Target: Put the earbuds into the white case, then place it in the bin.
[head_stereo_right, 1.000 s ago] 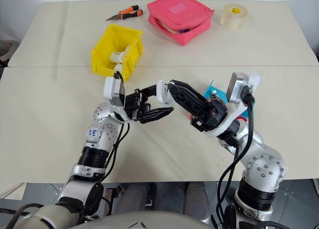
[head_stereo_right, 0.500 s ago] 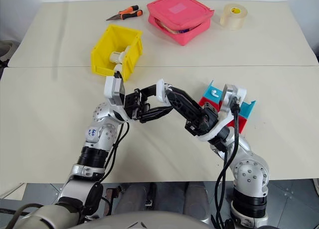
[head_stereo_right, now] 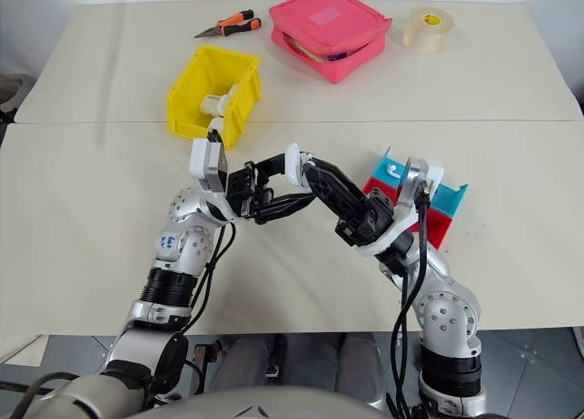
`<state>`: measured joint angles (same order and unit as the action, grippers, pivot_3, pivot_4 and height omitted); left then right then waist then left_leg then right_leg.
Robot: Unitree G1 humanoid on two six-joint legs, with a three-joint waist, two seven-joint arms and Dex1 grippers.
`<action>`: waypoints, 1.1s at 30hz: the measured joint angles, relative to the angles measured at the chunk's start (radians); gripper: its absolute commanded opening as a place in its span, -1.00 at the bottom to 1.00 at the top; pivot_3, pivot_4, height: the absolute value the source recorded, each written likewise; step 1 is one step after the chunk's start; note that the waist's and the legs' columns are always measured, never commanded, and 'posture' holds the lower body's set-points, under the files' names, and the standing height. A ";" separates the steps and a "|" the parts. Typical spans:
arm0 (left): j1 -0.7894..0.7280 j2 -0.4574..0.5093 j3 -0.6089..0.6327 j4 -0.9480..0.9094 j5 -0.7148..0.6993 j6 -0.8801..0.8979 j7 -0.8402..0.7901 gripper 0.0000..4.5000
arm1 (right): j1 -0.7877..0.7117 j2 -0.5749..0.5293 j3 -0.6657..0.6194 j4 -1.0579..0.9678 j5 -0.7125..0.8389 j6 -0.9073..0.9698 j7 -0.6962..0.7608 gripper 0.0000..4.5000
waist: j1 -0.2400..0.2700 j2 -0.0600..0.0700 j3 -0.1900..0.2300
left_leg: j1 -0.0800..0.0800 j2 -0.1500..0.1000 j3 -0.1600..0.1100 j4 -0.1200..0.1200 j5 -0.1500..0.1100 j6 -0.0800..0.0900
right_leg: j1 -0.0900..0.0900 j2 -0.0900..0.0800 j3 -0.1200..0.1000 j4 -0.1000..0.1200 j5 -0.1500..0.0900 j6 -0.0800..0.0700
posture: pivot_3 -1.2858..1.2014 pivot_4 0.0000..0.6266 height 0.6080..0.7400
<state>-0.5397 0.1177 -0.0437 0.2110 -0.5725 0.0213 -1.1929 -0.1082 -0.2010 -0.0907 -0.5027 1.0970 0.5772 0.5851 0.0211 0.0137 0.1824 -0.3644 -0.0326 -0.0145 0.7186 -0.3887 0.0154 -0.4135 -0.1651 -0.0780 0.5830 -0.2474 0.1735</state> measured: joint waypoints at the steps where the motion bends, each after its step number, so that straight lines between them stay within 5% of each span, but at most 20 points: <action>1: 0.000 -0.002 0.001 0.000 0.000 0.000 0.002 0.25 | 0.005 -0.007 0.002 0.000 -0.003 -0.005 0.007 -0.67 | 0.000 0.000 0.000 | 0.000 0.000 0.000 0.000 0.000 0.000 | 0.000 0.000 0.000 0.000 0.000 0.000 | 0.03 -0.52 1.00; 5: 0.000 -0.007 0.003 0.000 0.001 0.001 0.001 0.25 | 0.007 -0.041 0.009 -0.001 -0.031 -0.025 0.036 -0.67 | 0.000 0.000 0.000 | 0.000 0.000 0.000 0.000 0.000 0.000 | 0.000 0.000 0.000 0.000 0.000 0.000 | 0.03 -0.52 1.00; 12: -0.005 -0.005 0.029 -0.002 0.003 -0.001 0.001 0.25 | -0.008 -0.141 0.034 -0.004 -0.089 -0.008 0.056 0.26 | 0.001 0.000 0.000 | 0.000 0.000 0.000 0.000 0.000 0.000 | 0.000 0.000 0.000 0.000 0.000 0.000 | 0.03 -0.52 1.00; 18: 0.001 0.087 0.024 -0.006 0.042 0.009 0.004 0.25 | 0.001 -0.280 -0.070 -0.014 -0.086 -0.007 0.096 0.26 | 0.002 0.000 0.000 | 0.000 0.000 0.001 -0.001 0.000 0.001 | 0.000 0.000 0.000 0.000 0.000 0.000 | 0.03 -0.52 1.00; 23: 0.007 0.221 -0.002 -0.005 0.197 -0.067 0.029 0.25 | -0.009 -0.441 -0.077 -0.014 -0.135 0.017 0.165 -0.32 | 0.002 0.000 0.000 | 0.001 0.000 0.001 -0.001 0.000 0.001 | 0.000 0.000 0.001 -0.001 0.000 0.000 | 0.03 -0.52 1.00; 27: -0.004 0.282 -0.083 -0.004 0.310 -0.140 -0.005 0.25 | -0.147 -0.510 0.016 -0.011 -0.238 0.032 0.209 -0.97 | 0.001 0.000 0.000 | 0.001 0.000 0.001 -0.001 0.000 0.001 | 0.000 0.000 0.001 -0.001 0.000 0.000 | 0.03 -0.52 1.00; 33: -0.018 0.284 -0.123 -0.006 0.342 -0.154 -0.007 0.25 | -0.313 -0.469 0.190 0.019 -0.349 0.058 0.226 -0.99 | 0.002 0.000 0.000 | -0.001 0.000 0.000 0.000 0.000 0.001 | 0.000 0.000 0.000 -0.001 0.000 0.000 | 0.03 -0.52 1.00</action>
<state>-0.5574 0.4016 -0.1663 0.2051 -0.2307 -0.1326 -1.1995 -0.4214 -0.6704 0.0994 -0.4836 0.7477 0.6352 0.8106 0.0227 0.0135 0.1825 -0.3655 -0.0326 -0.0146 0.7183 -0.3892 0.0162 -0.4137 -0.1652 -0.0780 0.5817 -0.2475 0.1732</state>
